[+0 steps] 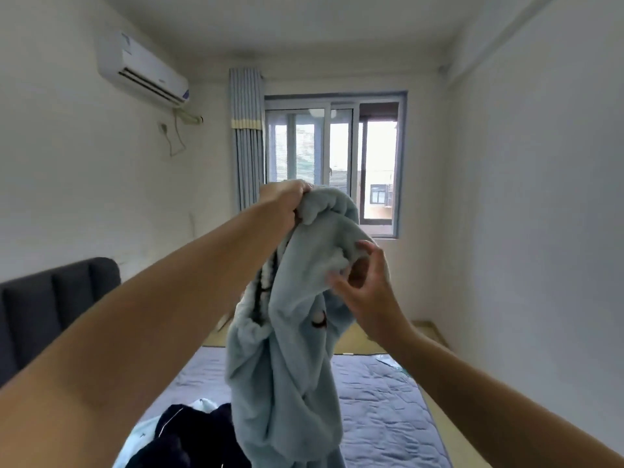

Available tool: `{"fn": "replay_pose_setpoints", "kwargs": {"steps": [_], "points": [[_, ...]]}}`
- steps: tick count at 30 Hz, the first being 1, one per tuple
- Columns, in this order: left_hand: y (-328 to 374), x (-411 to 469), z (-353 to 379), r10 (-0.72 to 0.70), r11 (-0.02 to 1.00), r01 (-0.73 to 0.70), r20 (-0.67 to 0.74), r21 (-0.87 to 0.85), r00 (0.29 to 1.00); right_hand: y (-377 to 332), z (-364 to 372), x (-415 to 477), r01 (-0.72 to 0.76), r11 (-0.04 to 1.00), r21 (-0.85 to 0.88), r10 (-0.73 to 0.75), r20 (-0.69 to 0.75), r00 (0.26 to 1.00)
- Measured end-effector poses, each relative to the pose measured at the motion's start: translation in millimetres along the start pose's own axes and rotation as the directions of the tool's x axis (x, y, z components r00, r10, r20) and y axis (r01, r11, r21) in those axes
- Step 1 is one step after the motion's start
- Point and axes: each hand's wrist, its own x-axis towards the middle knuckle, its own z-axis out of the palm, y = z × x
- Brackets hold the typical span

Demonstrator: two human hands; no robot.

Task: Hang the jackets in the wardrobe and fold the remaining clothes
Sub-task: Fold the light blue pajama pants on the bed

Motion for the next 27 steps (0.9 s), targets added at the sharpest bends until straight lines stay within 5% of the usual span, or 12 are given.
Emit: {"fn": "replay_pose_setpoints", "kwargs": {"steps": [6, 12, 14, 16, 18, 20, 21, 24, 27], "points": [[9.4, -32.2, 44.1, -0.051, 0.998, 0.059, 0.256, -0.022, 0.965, 10.8, 7.5, 32.1, -0.349, 0.926, -0.143, 0.315, -0.214, 0.925], [0.4, -35.4, 29.3, -0.049, 0.999, 0.051, 0.457, 0.008, 0.888, 19.1, -25.4, 59.0, -0.313, 0.897, 0.313, 0.395, -0.247, 0.885], [-7.1, -18.9, 13.9, -0.007, 0.970, -0.111, 0.483, 0.214, 0.876, 15.1, -33.9, 65.3, -0.346, 0.861, 0.372, 0.435, -0.186, 0.881], [-19.4, -6.5, 0.5, 0.132, 0.761, -0.487, 0.632, 0.429, 0.764, 12.0, -41.7, 75.2, -0.377, 0.879, 0.292, 0.435, -0.168, 0.885], [-29.9, -3.3, -7.0, 0.238, 0.370, -0.823, 0.812, 0.432, 0.533, 11.7, -45.9, 88.3, -0.422, 0.897, 0.133, 0.438, -0.126, 0.890], [-37.8, 1.4, -9.6, 0.235, -0.024, -0.944, 0.919, 0.330, 0.316, 12.1, -45.7, 96.2, -0.444, 0.895, -0.039, 0.441, -0.063, 0.895], [-38.5, 4.3, -10.3, 0.230, -0.172, -0.935, 0.935, 0.311, 0.269, 12.0, -44.3, 98.5, -0.447, 0.890, -0.093, 0.444, -0.044, 0.895], [-37.2, 12.5, -11.1, 0.348, -0.404, -0.798, 0.882, 0.448, 0.319, 8.5, -38.9, 98.6, -0.416, 0.897, -0.147, 0.422, 0.012, 0.906], [-40.9, 27.6, -7.1, 0.440, -0.301, -0.744, 0.779, 0.597, 0.447, 7.1, -35.8, 100.2, -0.406, 0.904, -0.132, 0.414, 0.041, 0.909]]}}
